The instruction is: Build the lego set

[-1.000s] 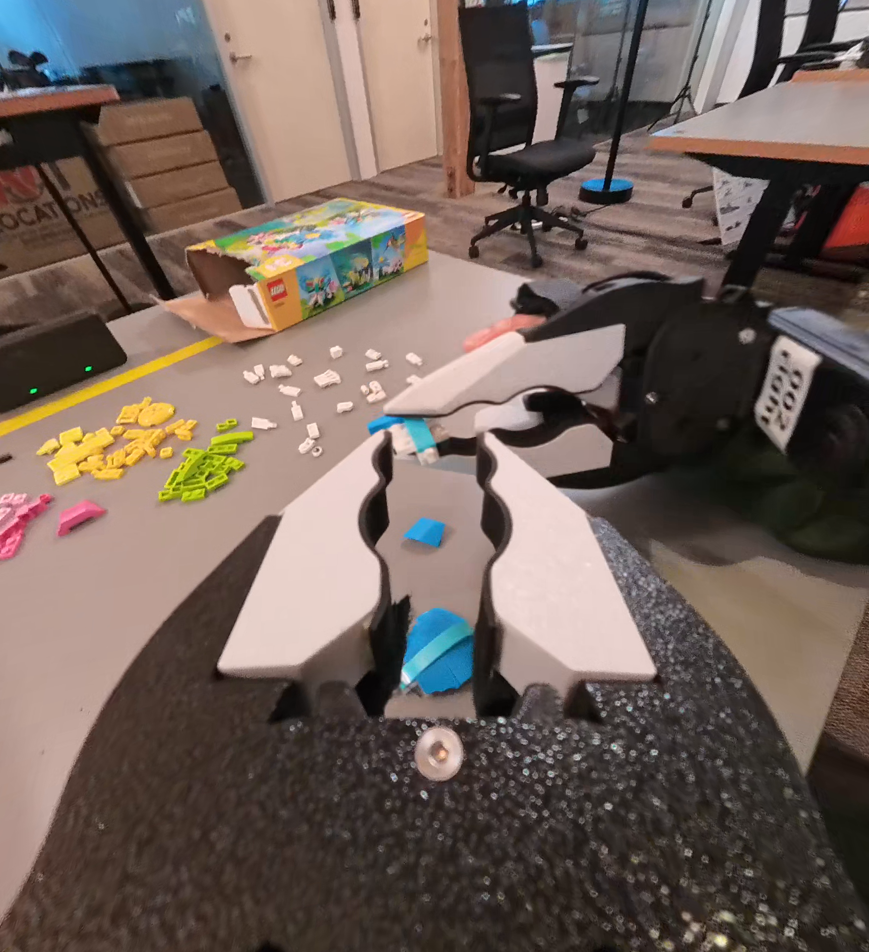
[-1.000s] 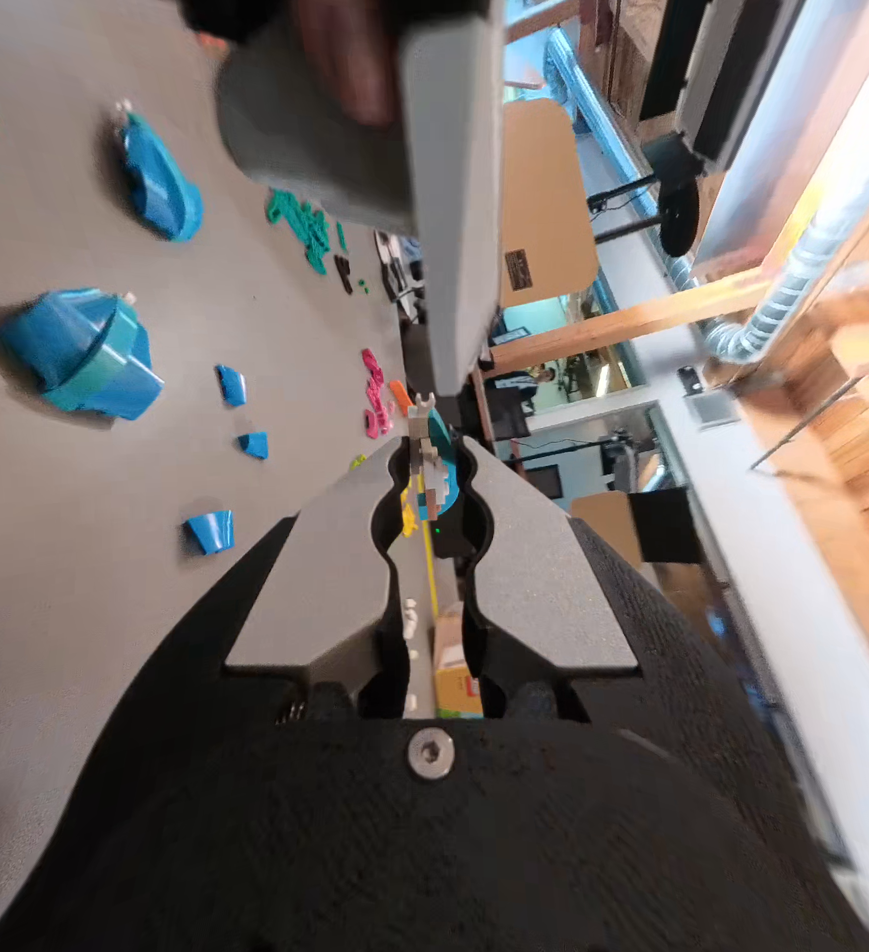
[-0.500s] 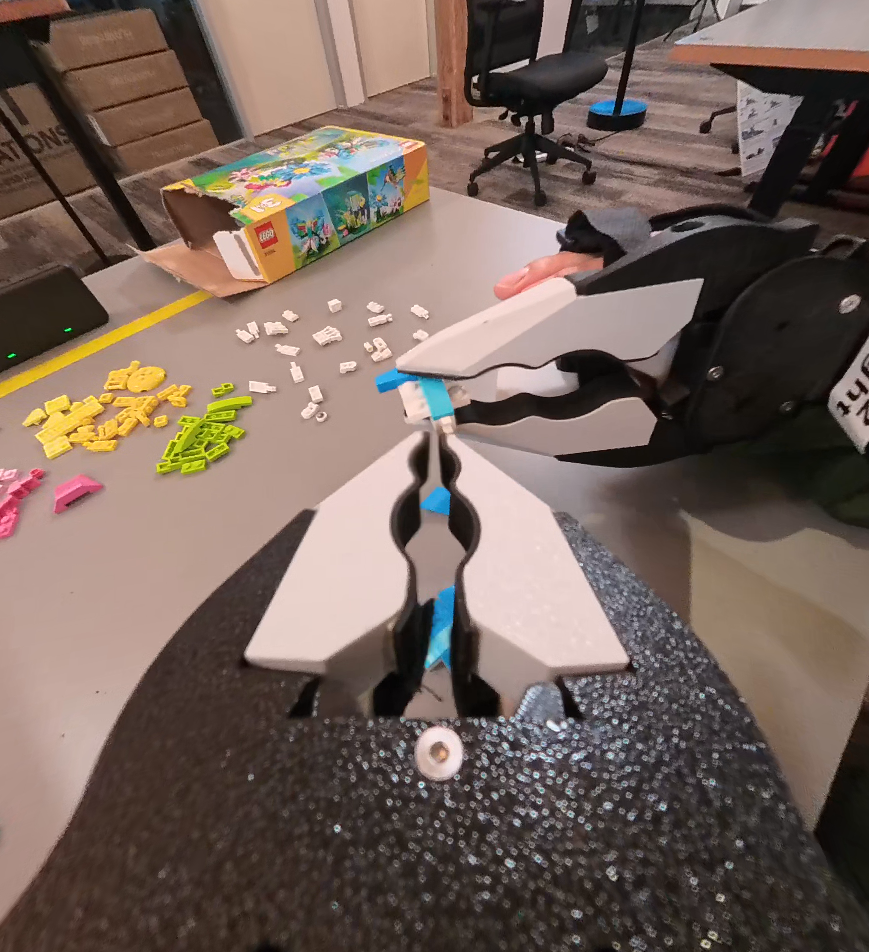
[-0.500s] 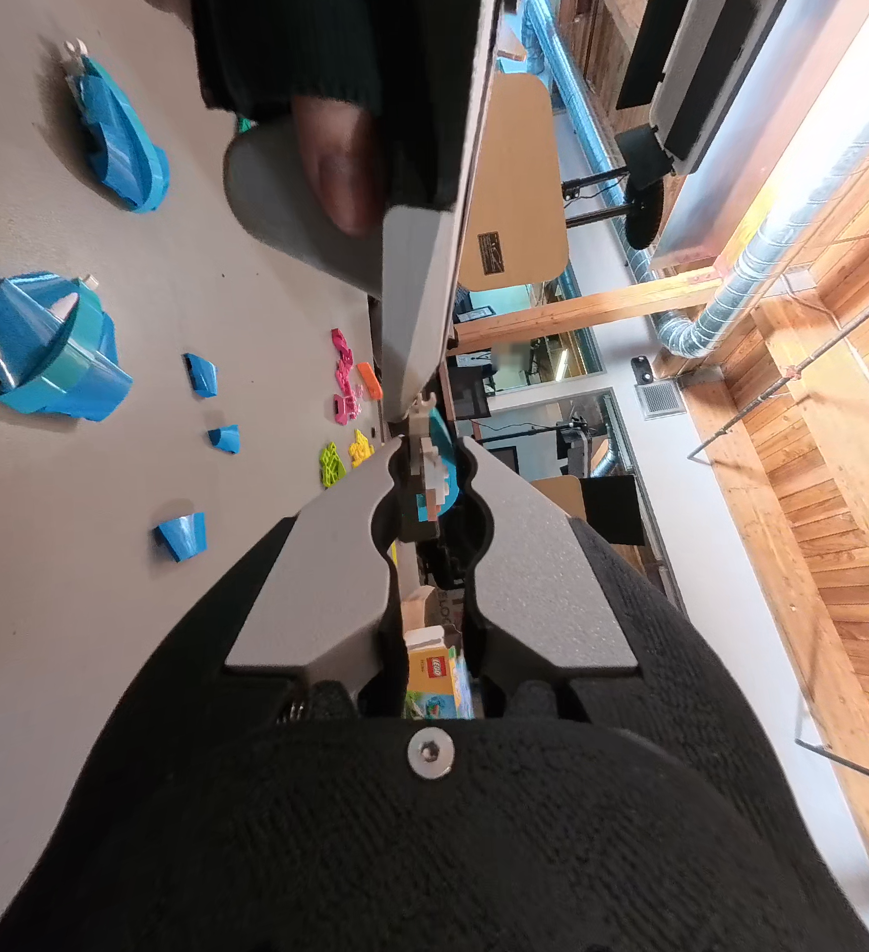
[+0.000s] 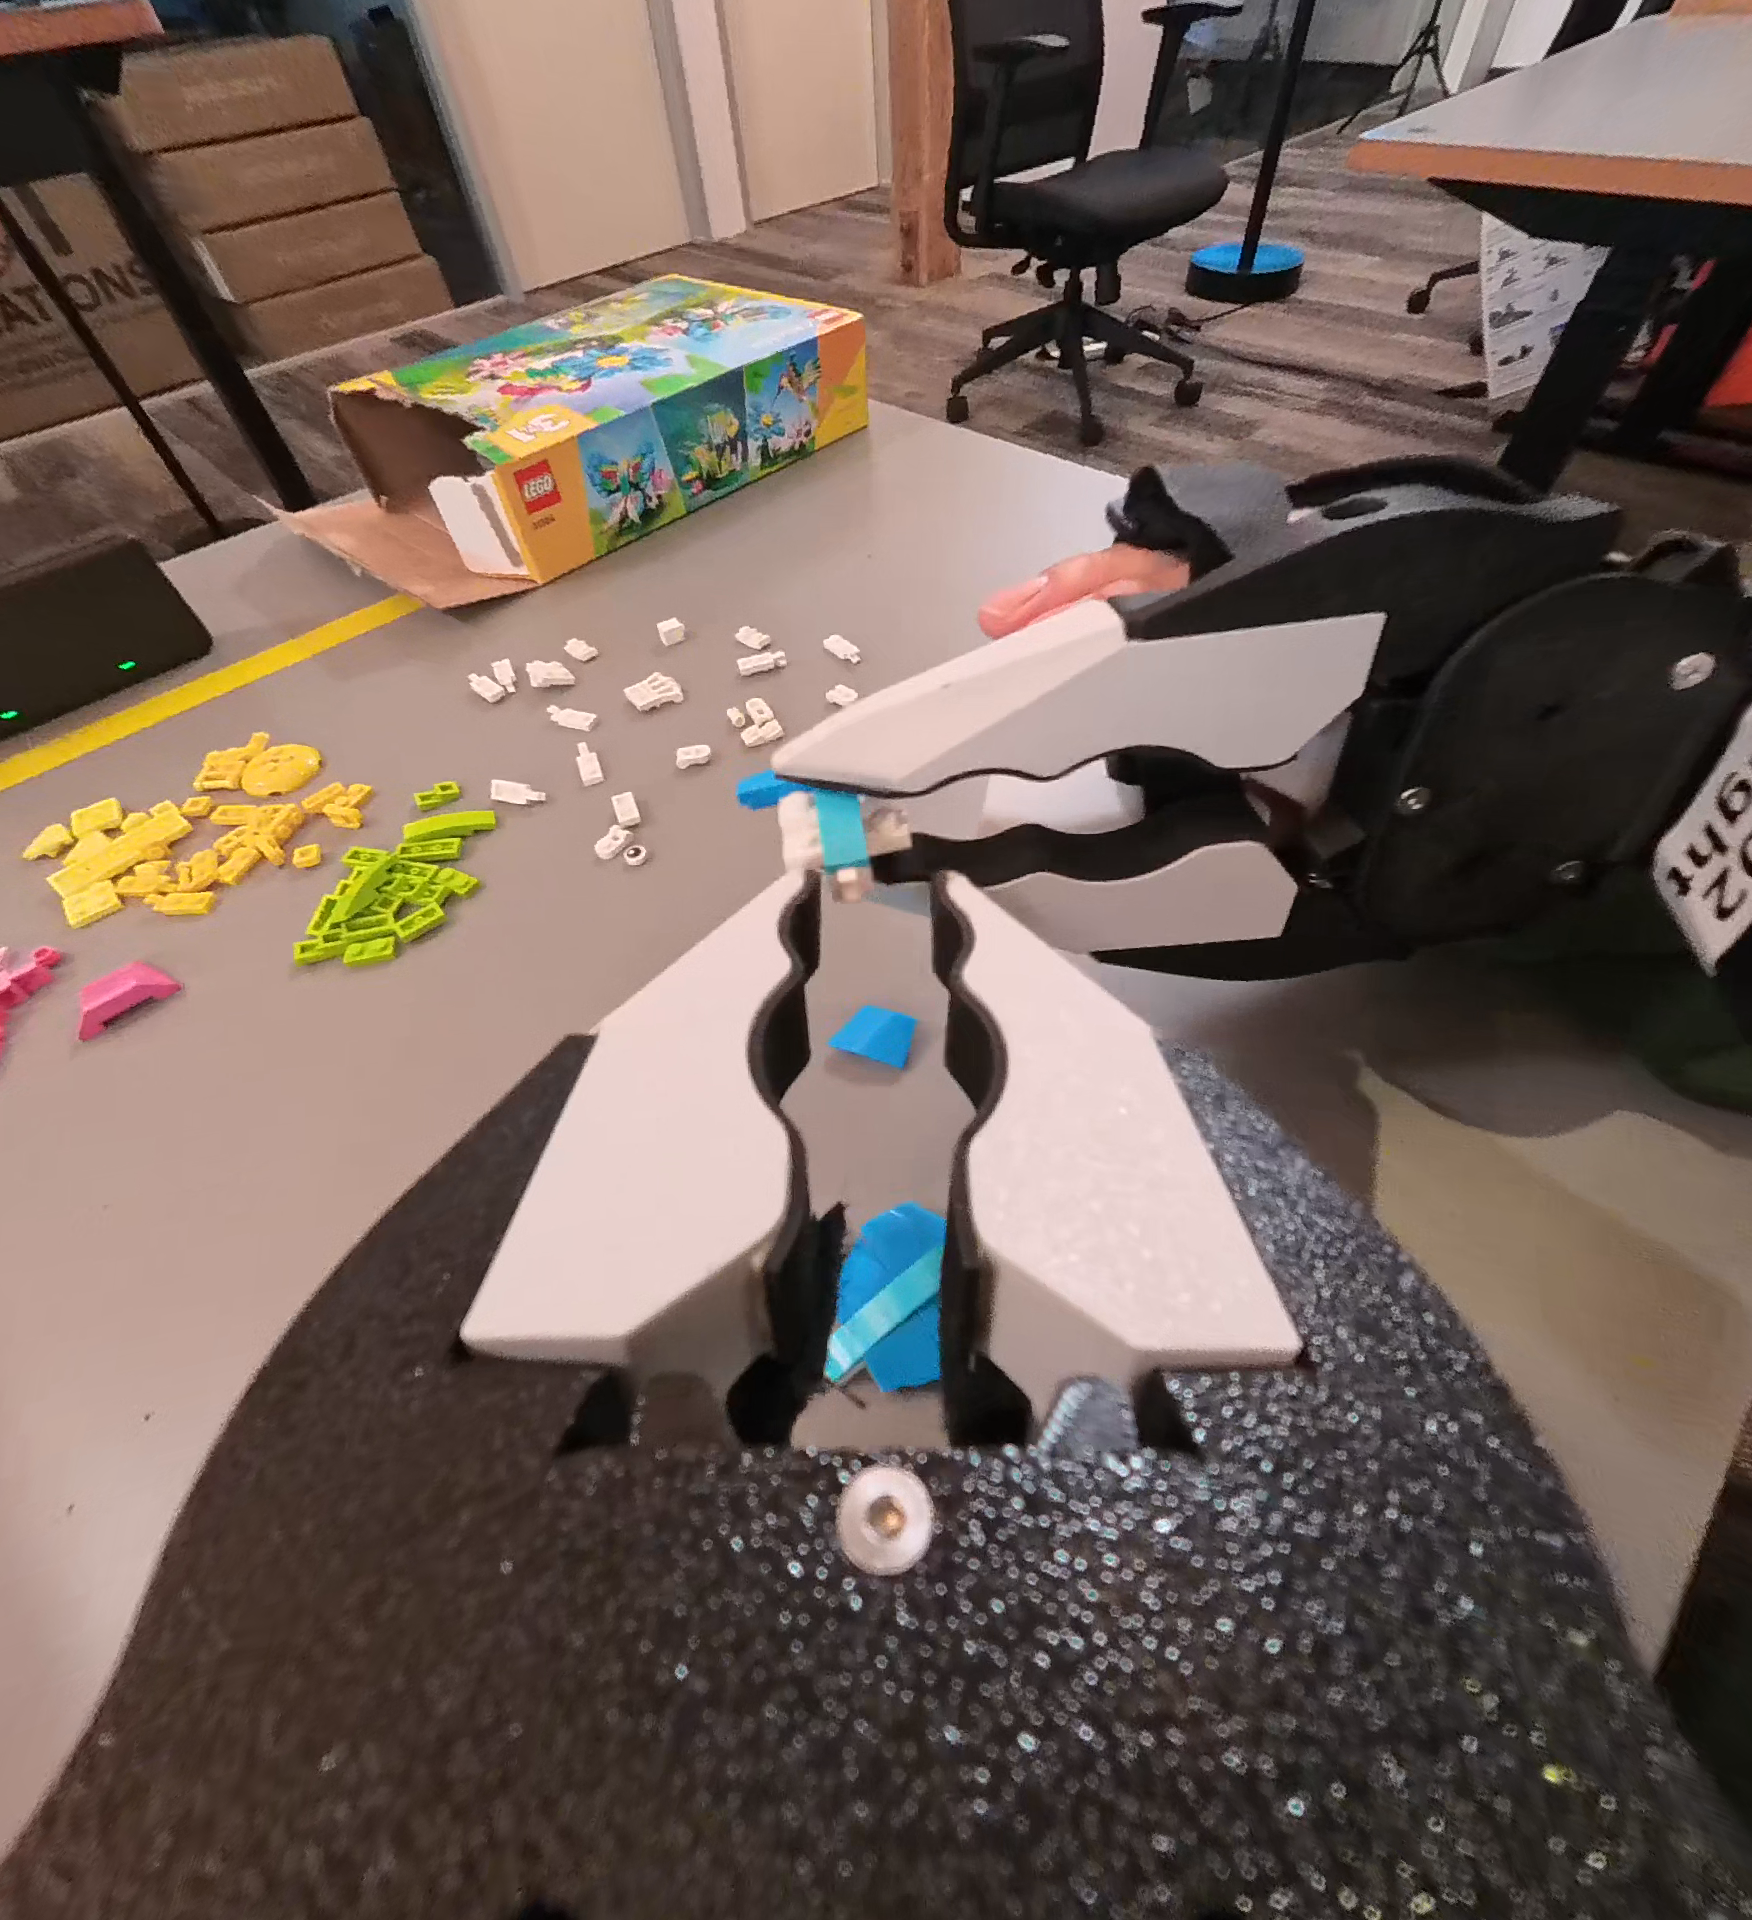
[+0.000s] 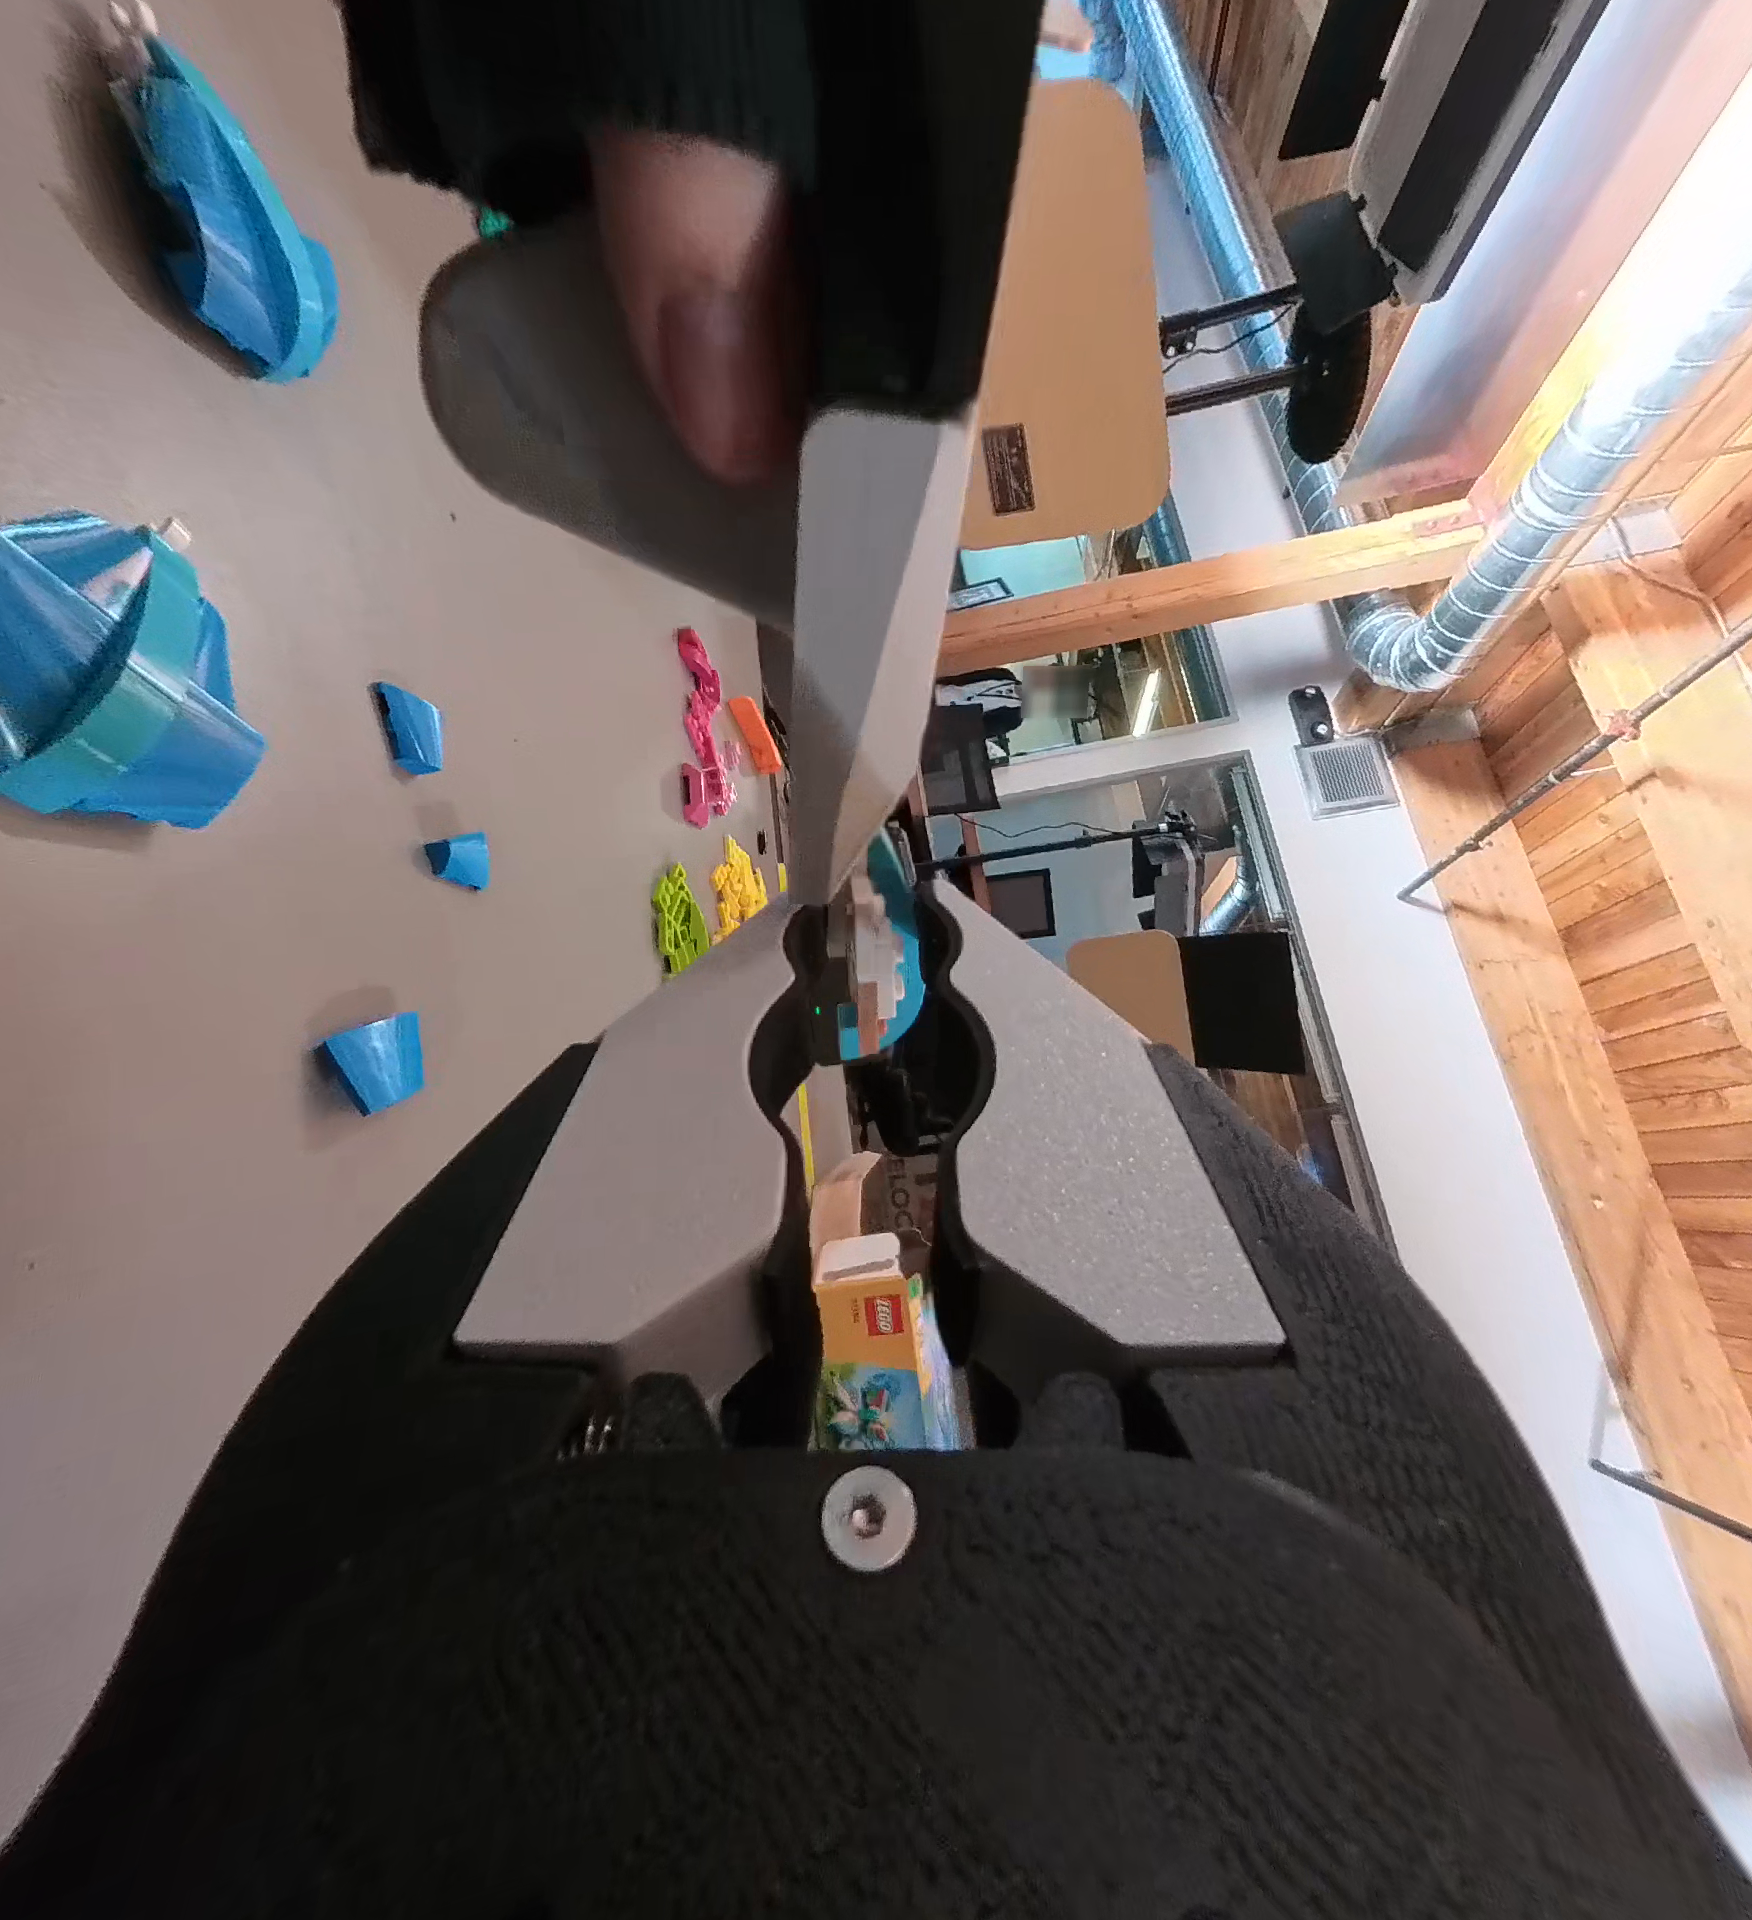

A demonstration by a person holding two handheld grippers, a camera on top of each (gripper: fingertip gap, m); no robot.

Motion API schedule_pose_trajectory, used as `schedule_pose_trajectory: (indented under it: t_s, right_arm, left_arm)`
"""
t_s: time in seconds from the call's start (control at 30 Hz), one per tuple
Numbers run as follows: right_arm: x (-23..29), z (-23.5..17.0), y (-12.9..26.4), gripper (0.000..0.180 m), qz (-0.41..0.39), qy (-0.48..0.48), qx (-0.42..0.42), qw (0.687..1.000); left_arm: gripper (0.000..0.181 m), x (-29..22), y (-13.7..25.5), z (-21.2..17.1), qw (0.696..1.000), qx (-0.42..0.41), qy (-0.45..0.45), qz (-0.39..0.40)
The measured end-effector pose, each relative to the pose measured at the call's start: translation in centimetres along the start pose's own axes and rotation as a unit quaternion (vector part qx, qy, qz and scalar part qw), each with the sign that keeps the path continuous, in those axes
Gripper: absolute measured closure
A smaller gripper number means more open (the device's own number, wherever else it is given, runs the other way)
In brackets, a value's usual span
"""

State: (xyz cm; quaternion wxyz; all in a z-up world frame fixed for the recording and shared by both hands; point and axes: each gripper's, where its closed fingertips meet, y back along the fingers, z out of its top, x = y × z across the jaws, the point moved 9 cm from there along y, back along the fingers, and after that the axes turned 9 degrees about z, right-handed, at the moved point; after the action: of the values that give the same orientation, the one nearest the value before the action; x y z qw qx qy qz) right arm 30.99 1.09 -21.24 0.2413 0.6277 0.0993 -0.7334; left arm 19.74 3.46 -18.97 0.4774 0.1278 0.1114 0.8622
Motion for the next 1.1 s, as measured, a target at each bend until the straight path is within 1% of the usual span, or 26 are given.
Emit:
schedule_pose_trajectory:
  t_s: [0.03,0.07,0.1,0.2,0.27,0.33,0.43,0.47,0.5,0.6,0.67,0.7,0.73,0.77,0.87,1.1]
  right_arm:
    - [0.0,0.0,0.0,0.164,0.001,0.001,0.000,1.000]
    - [0.0,0.0,0.0,0.165,0.002,0.000,-0.002,1.000]
    - [0.0,0.0,0.0,0.165,0.003,-0.003,-0.003,1.000]
    - [0.1,0.0,0.0,0.164,0.007,-0.008,-0.009,1.000]
    - [0.0,-0.1,0.2,0.164,0.005,-0.022,-0.036,0.999]
    - [-0.4,-0.7,0.7,0.156,0.018,-0.064,-0.076,0.995]
    - [-0.9,-3.0,1.0,0.145,0.076,-0.159,-0.132,0.975]
    - [-0.9,-3.7,1.0,0.144,0.114,-0.198,-0.148,0.962]
    - [-0.7,-4.4,0.9,0.145,0.166,-0.243,-0.162,0.942]
    - [0.2,-5.9,0.0,0.140,0.301,-0.380,-0.179,0.856]
    - [1.1,-6.3,-0.6,0.138,0.370,-0.431,-0.175,0.804]
    - [1.5,-6.3,-0.8,0.136,0.393,-0.444,-0.169,0.787]
    - [1.8,-6.3,-1.0,0.135,0.411,-0.450,-0.161,0.777]
    - [2.0,-6.2,-1.1,0.133,0.422,-0.450,-0.153,0.772]
    - [2.2,-6.1,-1.2,0.133,0.427,-0.445,-0.141,0.774]
    - [2.3,-6.0,-1.5,0.133,0.435,-0.453,-0.125,0.768]
  left_arm:
    - [0.164,0.0,0.0,0.0,1.000,-0.003,-0.002,0.007]
    - [0.166,0.0,0.0,0.0,1.000,-0.010,-0.004,0.011]
    - [0.173,0.0,0.0,0.0,1.000,-0.017,-0.007,0.016]
    - [0.174,0.2,0.0,-0.2,1.000,-0.014,-0.013,0.018]
    - [0.175,0.5,0.2,-0.2,1.000,-0.017,-0.007,0.016]
    - [0.175,1.2,0.5,-0.4,1.000,-0.019,0.017,0.006]
    - [0.175,2.5,1.2,-0.8,0.997,-0.025,0.075,-0.017]
    - [0.175,2.9,1.4,-1.0,0.995,-0.030,0.092,-0.025]
    - [0.175,3.2,1.7,-1.1,0.994,-0.033,0.104,-0.031]
    - [0.175,3.9,2.4,-1.4,0.992,-0.037,0.110,-0.038]
    - [0.175,4.1,2.9,-1.5,0.992,-0.039,0.109,-0.044]
    - [0.175,4.2,3.1,-1.6,0.992,-0.039,0.107,-0.045]
    - [0.175,4.2,3.3,-1.7,0.992,-0.041,0.106,-0.050]
    - [0.175,4.2,3.5,-1.8,0.992,-0.043,0.105,-0.055]
    - [0.175,4.3,4.0,-2.1,0.989,-0.048,0.116,-0.078]
    - [0.175,4.8,5.3,-1.4,0.963,-0.094,0.195,-0.160]
